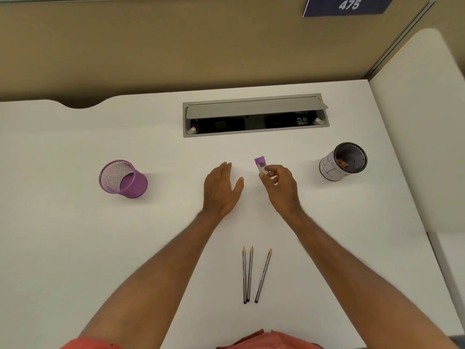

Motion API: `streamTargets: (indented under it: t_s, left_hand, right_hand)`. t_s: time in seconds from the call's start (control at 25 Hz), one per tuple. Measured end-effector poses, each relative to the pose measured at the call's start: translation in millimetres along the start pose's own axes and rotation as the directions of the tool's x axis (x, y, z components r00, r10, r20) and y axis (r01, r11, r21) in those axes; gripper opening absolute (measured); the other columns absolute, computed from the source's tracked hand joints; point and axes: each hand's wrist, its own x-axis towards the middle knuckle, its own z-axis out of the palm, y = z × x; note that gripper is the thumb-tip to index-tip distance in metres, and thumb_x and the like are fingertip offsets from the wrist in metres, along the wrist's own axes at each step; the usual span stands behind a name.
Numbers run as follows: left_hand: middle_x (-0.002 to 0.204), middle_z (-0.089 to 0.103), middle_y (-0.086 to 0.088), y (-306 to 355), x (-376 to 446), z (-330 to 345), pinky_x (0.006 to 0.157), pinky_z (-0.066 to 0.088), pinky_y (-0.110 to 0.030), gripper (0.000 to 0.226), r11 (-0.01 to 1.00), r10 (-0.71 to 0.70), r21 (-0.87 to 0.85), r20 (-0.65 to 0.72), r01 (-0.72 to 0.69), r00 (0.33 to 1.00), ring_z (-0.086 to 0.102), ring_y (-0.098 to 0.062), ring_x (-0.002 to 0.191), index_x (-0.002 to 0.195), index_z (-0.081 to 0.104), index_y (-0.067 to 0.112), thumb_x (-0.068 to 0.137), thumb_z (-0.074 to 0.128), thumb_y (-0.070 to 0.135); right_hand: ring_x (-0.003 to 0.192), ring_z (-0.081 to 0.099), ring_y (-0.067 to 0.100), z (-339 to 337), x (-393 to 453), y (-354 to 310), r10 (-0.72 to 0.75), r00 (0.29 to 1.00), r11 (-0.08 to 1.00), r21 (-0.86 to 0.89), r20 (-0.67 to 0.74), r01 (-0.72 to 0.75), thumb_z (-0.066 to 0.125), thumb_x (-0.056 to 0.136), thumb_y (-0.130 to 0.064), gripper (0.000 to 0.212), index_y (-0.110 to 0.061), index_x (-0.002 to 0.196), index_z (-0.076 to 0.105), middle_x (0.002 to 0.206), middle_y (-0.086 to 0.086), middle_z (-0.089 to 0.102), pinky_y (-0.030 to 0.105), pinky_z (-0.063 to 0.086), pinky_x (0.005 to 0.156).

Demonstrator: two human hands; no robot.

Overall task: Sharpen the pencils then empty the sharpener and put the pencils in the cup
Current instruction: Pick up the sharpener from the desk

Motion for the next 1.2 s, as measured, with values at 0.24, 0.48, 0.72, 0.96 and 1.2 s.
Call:
streamTargets:
  t_s: [0.24, 0.48, 0.72, 0.96, 1.2]
  left_hand:
    - [0.126, 0.068, 0.019, 43.8, -36.7, -48.8, 0.098, 0.048, -0.027, 0.032, 0.686, -0.038, -0.715, 0.152, 0.137, 0.988, 0.062, -0.008, 0.12, 0.124, 0.068, 0.032, 0.1, 0.055, 0.048]
    - [0.113, 0.077, 0.005, 56.7, -101.8, -71.9, 0.097, 0.05, -0.031, 0.022, 0.493, 0.06, -0.863, 0.164, 0.113, 0.985, 0.07, -0.012, 0.111, 0.117, 0.075, 0.027, 0.097, 0.067, 0.031]
    - [0.107, 0.078, 0.004, 53.8, -139.3, -74.5, 0.087, 0.054, -0.024, 0.022, 0.511, 0.059, -0.86, 0.028, -0.006, 0.998, 0.071, -0.012, 0.106, 0.111, 0.076, 0.028, 0.089, 0.077, 0.025]
    - [0.098, 0.075, 0.015, 47.8, -164.2, -73.3, 0.075, 0.059, -0.028, 0.016, 0.688, 0.138, -0.71, -0.074, -0.15, 0.988, 0.071, -0.014, 0.088, 0.104, 0.075, 0.039, 0.088, 0.077, 0.038]
    - [0.1, 0.073, 0.02, 31.8, -176.7, -69.9, 0.076, 0.054, -0.023, 0.023, 0.761, 0.121, -0.629, -0.101, -0.158, 0.987, 0.067, -0.009, 0.088, 0.103, 0.074, 0.033, 0.082, 0.08, 0.026]
  right_hand:
    - [0.088, 0.066, 0.001, -15.6, -60.1, -35.4, 0.049, 0.994, 0.943, 0.323, 0.1, -0.079, 0.069, 0.097, -0.032, 0.02, -0.035, 0.116, 0.065, 0.099, -0.008, 0.071, 0.018, 0.049, 0.075]
    - [0.097, 0.073, 0.008, -22.8, -123.7, -47.4, -0.018, 0.978, 0.912, 0.404, 0.207, -0.069, 0.066, 0.098, -0.039, 0.019, -0.035, 0.116, 0.065, 0.106, -0.011, 0.077, 0.028, 0.052, 0.078]
    - [0.1, 0.068, 0.001, -38.4, -150.3, -47.1, -0.118, 0.992, 0.961, 0.257, 0.046, 0.103, 0.068, 0.096, -0.032, 0.017, -0.031, 0.114, 0.068, 0.113, -0.017, 0.072, 0.023, 0.053, 0.082]
    - [0.105, 0.068, 0.003, -45.0, -157.6, -59.9, -0.347, 0.924, 0.93, 0.189, 0.162, 0.317, 0.073, 0.094, -0.02, 0.024, -0.026, 0.117, 0.075, 0.114, -0.013, 0.071, 0.016, 0.055, 0.082]
    - [0.101, 0.075, 0.015, -42.3, -158.1, -54.2, -0.269, 0.931, 0.913, 0.373, 0.248, 0.165, 0.072, 0.095, -0.017, 0.019, -0.018, 0.113, 0.079, 0.105, -0.003, 0.08, 0.023, 0.058, 0.088]
